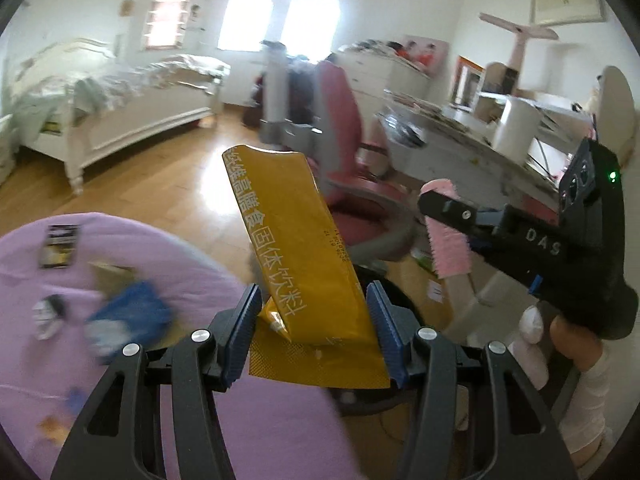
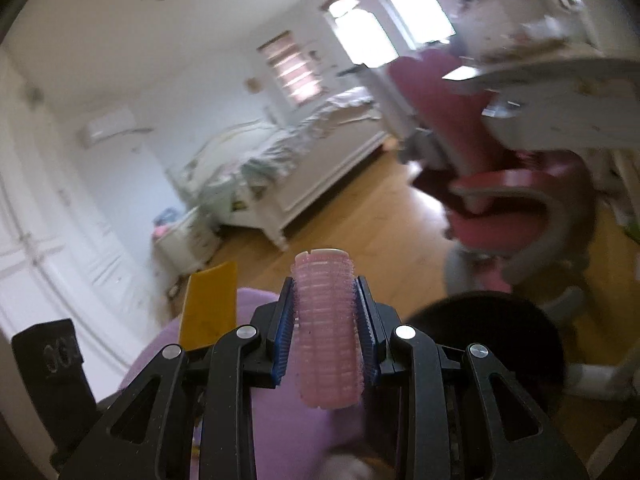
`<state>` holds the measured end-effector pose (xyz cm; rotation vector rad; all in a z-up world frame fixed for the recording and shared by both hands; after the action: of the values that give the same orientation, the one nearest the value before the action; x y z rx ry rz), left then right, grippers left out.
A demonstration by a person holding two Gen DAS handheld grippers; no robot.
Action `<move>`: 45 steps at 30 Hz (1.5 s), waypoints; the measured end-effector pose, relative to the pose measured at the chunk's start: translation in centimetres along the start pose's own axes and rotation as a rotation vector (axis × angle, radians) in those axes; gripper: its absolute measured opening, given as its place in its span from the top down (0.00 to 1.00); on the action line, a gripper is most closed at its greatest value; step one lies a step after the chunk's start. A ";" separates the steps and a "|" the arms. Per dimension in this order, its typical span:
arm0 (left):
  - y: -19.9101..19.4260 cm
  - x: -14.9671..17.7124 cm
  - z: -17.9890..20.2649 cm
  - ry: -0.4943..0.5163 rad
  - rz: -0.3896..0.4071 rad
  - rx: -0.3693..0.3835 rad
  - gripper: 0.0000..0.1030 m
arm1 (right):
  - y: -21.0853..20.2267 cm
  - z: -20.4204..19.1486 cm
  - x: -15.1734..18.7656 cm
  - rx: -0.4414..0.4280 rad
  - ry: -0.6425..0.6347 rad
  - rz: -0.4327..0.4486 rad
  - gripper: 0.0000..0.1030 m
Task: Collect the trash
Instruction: 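Carry the yellow packet and pink roller to the black bin and release, then grasp the coin battery card with the left gripper while the right grasps the tan wrapper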
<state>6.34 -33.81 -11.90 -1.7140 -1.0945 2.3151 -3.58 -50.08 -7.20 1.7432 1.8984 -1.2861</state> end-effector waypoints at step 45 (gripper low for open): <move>-1.3 0.2 -1.8 0.103 -0.023 -0.177 0.05 | 3.8 2.8 3.4 0.041 0.067 -0.146 0.11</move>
<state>7.33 -31.85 -11.56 -1.8457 -1.3266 2.1464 -2.04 -50.28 -12.79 1.7155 2.0859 -1.3413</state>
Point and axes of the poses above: each gripper's, at about its wrist camera, not at the fingertips, and y roughly the way its jaws point, z to its right, x to its underside, the point moved 8 cm from there along y, roughly the way its jaws point, and after that the axes turned 7 degrees about y, right-handed, at the moved point
